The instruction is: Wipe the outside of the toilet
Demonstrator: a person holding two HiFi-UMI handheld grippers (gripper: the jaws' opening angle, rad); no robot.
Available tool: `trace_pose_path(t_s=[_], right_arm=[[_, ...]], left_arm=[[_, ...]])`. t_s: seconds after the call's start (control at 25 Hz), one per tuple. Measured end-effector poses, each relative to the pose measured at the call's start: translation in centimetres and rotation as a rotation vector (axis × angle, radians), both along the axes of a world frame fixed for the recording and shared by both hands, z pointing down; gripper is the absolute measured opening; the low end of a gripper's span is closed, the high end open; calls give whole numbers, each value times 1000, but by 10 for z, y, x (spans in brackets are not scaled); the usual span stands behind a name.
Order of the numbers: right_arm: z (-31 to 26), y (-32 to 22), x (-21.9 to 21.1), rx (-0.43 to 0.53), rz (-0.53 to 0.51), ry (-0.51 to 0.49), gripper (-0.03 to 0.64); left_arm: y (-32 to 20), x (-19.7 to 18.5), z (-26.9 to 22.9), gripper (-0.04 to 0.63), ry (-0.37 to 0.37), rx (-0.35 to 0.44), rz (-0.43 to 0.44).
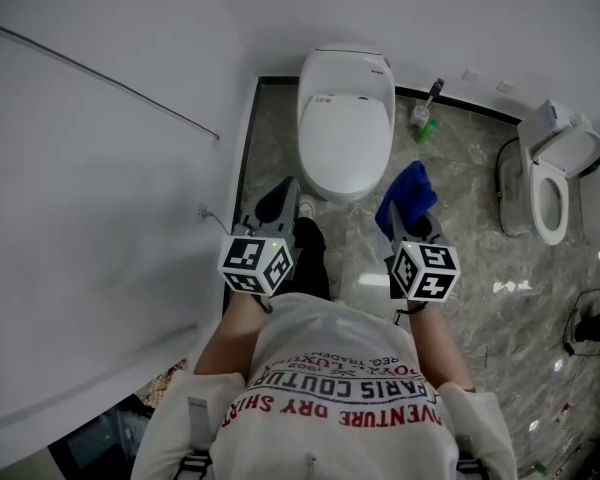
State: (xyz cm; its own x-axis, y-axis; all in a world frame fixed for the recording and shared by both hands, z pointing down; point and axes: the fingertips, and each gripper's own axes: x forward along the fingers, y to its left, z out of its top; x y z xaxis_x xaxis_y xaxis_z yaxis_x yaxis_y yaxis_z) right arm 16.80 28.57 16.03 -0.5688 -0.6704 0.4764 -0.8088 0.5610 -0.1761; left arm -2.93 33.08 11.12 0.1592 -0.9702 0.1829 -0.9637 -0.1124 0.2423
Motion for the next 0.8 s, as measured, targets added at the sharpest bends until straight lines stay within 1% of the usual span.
trace_pose_path(t_s=[0.2,0.36,0.48,0.64,0.8], right_arm=[[10,-105,-44,-9,62,20,77],[14,-200,-88,-19,75,53,77],[21,-271,-121,-48,88,64,77],[33,-345,-159,-79,98,81,77],[51,-403,-193,-111,68,89,77]], left_arm=[[-120,-49,17,6,36,0,53],[-225,-93,25,6,52,-24,97],[-298,-124,29,6,63,-44,122],[-373,-154,46,6,77,-87,146],[-425,-171,71,6,86,-149,140]])
